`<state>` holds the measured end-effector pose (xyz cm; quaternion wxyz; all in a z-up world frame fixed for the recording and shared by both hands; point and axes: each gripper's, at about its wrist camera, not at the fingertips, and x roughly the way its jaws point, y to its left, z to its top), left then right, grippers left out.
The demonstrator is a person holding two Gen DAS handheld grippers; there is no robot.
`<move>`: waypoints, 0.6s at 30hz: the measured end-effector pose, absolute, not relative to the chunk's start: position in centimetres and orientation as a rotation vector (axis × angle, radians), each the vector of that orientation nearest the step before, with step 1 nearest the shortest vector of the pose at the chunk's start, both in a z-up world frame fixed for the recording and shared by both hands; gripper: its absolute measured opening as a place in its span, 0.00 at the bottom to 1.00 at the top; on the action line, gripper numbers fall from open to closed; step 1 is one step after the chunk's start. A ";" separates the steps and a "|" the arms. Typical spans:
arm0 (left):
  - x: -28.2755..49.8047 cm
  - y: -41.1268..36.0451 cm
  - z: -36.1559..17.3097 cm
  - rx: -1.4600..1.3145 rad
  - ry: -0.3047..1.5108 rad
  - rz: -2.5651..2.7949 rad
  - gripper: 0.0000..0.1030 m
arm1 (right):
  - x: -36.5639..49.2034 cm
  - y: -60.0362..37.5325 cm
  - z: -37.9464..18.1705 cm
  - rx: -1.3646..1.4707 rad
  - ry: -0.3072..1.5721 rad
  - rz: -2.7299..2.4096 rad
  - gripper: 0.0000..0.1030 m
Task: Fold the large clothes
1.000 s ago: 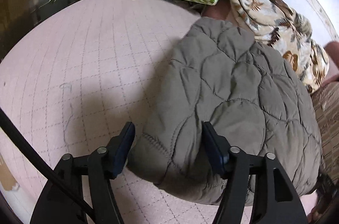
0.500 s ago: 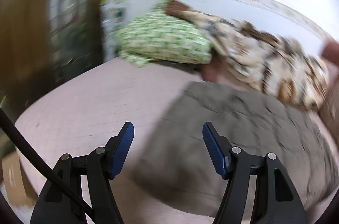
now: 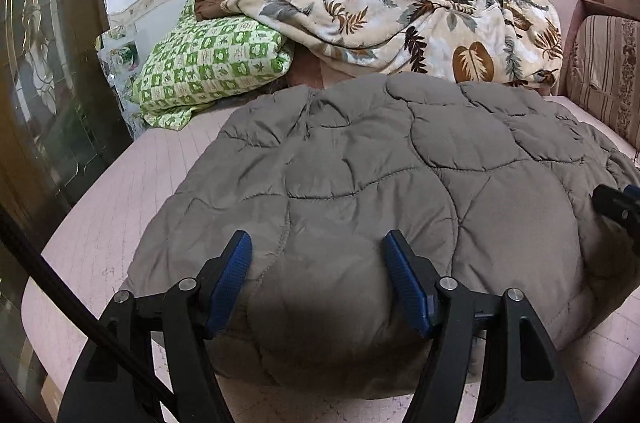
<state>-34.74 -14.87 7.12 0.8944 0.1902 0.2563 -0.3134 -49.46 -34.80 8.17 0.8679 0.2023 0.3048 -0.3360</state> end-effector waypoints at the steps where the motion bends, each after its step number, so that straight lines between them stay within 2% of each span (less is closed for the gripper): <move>1: -34.6 -15.0 7.0 0.390 0.545 -0.652 0.68 | -49.4 -34.7 8.0 0.428 0.640 -0.700 0.66; 18: -33.9 -15.2 5.8 0.380 0.590 -0.663 0.70 | -48.0 -35.0 4.9 0.418 0.732 -0.695 0.77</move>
